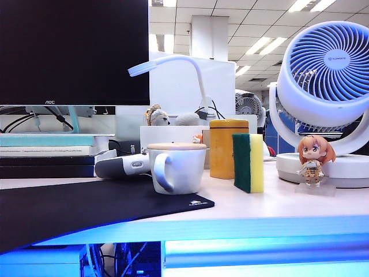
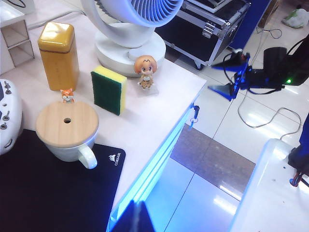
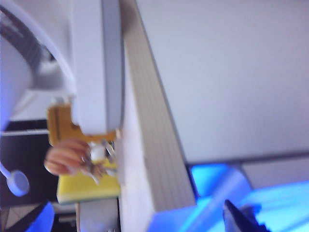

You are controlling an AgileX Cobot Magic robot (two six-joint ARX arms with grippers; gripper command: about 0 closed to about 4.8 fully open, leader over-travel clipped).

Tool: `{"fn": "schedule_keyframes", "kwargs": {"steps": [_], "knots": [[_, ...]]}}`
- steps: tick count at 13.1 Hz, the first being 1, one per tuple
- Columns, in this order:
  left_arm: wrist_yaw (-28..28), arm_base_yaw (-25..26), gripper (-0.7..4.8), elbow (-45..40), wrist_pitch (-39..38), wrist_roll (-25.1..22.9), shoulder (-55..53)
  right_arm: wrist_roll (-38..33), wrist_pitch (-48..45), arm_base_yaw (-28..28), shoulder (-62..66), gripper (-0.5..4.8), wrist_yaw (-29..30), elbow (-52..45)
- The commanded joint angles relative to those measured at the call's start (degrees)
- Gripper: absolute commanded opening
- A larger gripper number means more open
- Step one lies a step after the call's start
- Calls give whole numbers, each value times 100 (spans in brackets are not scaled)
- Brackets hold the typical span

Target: Open the drawer, place the cleaning sponge inside, then close the drawer.

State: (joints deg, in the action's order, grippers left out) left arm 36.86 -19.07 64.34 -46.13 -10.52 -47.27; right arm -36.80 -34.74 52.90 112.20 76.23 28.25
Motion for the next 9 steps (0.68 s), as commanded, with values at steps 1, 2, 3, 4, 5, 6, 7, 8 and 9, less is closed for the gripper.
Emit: {"fn": "schedule_keyframes", "kwargs": {"steps": [1, 2, 3, 4, 5, 6, 7, 8, 9], "knots": [[24, -2, -5, 20, 39, -4, 2, 903, 872, -654, -2, 479, -376, -4], [24, -2, -5, 20, 37, -2, 2, 907, 881, -710, -2, 479, -393, 2], [24, -2, -5, 20, 37, -2, 2, 992, 872, -752, -2, 479, -479, 24], [24, -2, -5, 20, 35, -2, 2, 986, 796, -763, 0, 479, -551, 26], [22, -2, -5, 20, 37, -7, 2, 986, 774, -772, 17, 479, -579, 42], [24, -2, -5, 20, 35, -4, 2, 938, 776, -802, 48, 479, -560, 83], [24, -2, -5, 20, 37, -4, 2, 920, 734, -927, 70, 479, -584, 116], [22, -2, -5, 20, 33, -4, 2, 868, 723, -935, 72, 479, -595, 188], [24, -2, -5, 20, 33, -4, 2, 857, 721, -935, 74, 479, -564, 216]]}}
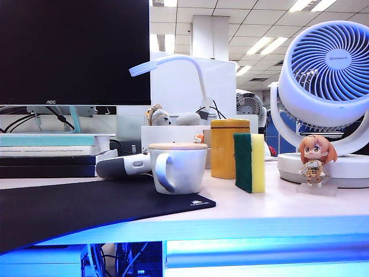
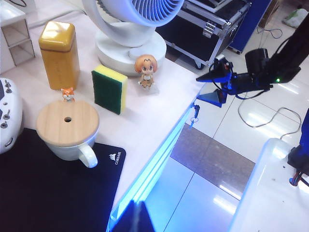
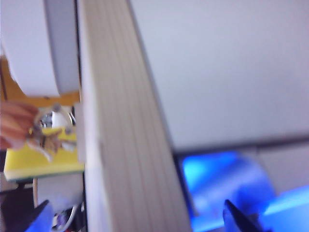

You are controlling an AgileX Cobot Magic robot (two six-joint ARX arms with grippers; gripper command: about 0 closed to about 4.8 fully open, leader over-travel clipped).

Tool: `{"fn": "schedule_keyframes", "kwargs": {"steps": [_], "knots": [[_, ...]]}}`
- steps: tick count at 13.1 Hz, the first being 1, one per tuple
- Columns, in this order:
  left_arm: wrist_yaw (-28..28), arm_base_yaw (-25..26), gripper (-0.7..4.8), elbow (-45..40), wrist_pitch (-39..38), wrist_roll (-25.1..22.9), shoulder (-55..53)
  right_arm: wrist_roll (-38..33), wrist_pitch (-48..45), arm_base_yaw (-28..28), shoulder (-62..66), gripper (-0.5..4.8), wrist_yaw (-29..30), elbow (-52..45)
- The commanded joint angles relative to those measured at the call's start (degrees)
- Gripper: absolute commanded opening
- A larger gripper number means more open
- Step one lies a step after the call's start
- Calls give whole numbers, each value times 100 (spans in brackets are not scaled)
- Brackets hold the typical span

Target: Open the drawer, place the cleaning sponge inside, then close the drawer.

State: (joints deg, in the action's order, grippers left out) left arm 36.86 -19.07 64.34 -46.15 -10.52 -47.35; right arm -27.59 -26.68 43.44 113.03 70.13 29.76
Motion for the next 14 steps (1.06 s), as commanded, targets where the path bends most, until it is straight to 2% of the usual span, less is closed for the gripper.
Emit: {"fn": "schedule_keyframes", "kwargs": {"steps": [1, 4, 5, 7, 9, 11, 12, 14], "knots": [[24, -2, -5, 20, 33, -4, 11, -90, -101, 11, -7, 479, 13, 153], [22, -2, -5, 20, 33, -4, 11, -109, -120, 9, -7, 479, -33, 190], [24, -2, -5, 20, 33, -4, 11, -315, -356, -127, -7, 479, 39, 227], [22, -2, -5, 20, 11, -2, 11, -721, -776, -555, -7, 479, -560, 223], [24, -2, -5, 17, -9, -2, 11, -710, -796, -708, -7, 479, -686, 223], [20, -2, -5, 17, -50, -2, 13, -970, -645, -765, -7, 479, -378, 214], [-24, -2, -5, 20, -57, -4, 13, -1008, -1113, -765, -7, 479, -37, 221], [-103, -2, -5, 20, -55, -68, 20, -1126, -1263, -758, -7, 479, 525, 205]]}}
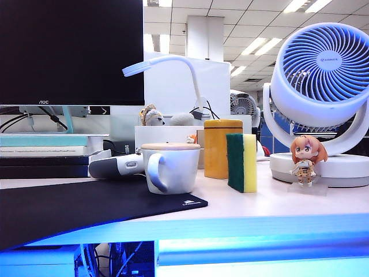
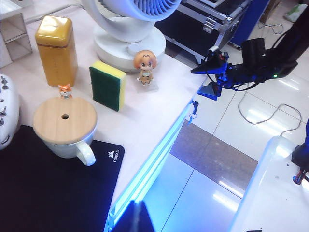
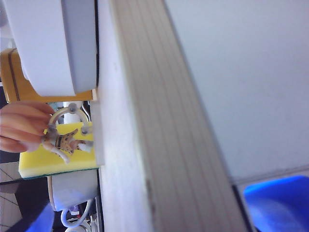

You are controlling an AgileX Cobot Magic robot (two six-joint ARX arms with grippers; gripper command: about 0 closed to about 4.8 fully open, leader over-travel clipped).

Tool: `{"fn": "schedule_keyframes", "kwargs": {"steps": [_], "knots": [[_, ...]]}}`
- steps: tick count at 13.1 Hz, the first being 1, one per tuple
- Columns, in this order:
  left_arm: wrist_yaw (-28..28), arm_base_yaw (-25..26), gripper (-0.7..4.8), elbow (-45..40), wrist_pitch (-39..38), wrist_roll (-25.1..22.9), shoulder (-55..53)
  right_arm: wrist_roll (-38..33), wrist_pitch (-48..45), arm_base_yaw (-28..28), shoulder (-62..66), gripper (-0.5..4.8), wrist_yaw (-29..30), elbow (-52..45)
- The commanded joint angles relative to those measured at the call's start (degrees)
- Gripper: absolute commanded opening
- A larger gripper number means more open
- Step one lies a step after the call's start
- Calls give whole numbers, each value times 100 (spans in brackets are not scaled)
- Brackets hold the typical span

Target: Open the drawer, place the cleaning sponge inside, then close the drawer.

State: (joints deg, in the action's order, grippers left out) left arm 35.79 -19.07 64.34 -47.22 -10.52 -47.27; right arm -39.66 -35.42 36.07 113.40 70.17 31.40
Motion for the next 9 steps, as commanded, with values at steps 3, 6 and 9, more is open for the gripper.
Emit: {"fn": "schedule_keyframes", "kwargs": {"steps": [3, 6, 9], "knots": [[2, -2, -5, 20, 57, -223, 9, 125, -391, -11, -44, 479, 761, 31], [44, -2, -5, 20, -79, -258, 15, 566, -494, 0, -46, 479, 1086, -483], [46, -2, -5, 20, -94, -256, 17, 584, -590, 7, -48, 479, 1145, -651]]}}
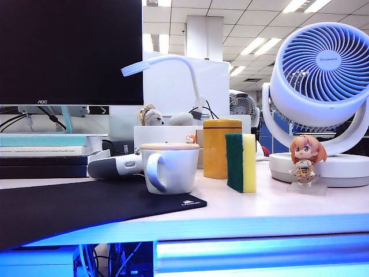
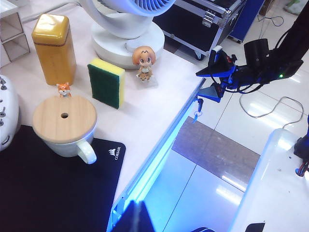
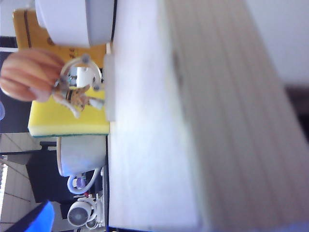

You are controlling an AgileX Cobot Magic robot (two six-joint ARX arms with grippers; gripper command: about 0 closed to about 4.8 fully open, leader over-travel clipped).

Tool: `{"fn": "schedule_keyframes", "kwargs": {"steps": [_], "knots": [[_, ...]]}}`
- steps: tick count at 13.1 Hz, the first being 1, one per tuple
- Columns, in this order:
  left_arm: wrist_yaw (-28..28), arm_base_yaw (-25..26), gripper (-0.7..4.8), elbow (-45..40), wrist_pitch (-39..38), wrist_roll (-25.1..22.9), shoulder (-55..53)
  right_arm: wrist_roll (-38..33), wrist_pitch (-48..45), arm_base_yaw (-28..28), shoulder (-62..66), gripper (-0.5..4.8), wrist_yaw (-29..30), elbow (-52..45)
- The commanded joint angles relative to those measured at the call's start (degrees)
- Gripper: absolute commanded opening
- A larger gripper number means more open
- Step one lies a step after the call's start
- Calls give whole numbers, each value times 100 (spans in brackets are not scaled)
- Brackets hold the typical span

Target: Open the drawer, place the cleaning sponge inside, then close the drawer.

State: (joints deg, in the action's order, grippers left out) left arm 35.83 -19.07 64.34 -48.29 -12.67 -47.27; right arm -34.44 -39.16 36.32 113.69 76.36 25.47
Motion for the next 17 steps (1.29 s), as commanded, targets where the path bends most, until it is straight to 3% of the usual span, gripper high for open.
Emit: {"fn": "schedule_keyframes", "kwargs": {"steps": [1, 3, 4, 6, 11, 16, 17], "knots": [[39, -2, -5, 20, 26, -44, 17, 59, -334, -15, -83, 479, 660, -114], [42, -2, -5, 20, 33, -42, 17, 59, -490, 129, -85, 479, 772, -299], [42, -2, -5, 20, 35, -44, 17, 39, -938, 584, -85, 479, 782, -802], [42, -2, -5, 20, 33, -44, 17, 35, -1600, 632, -85, 479, 590, -1449], [42, -2, -5, 20, 13, -44, 17, -59, -2070, 638, -85, 479, 275, -1869], [42, -2, -5, 20, -7, -44, 28, -1565, -4192, 706, -122, 479, 240, -2299], [39, -2, -5, 20, -9, -44, 31, -1532, -4179, 706, -162, 479, 146, -2315]]}}
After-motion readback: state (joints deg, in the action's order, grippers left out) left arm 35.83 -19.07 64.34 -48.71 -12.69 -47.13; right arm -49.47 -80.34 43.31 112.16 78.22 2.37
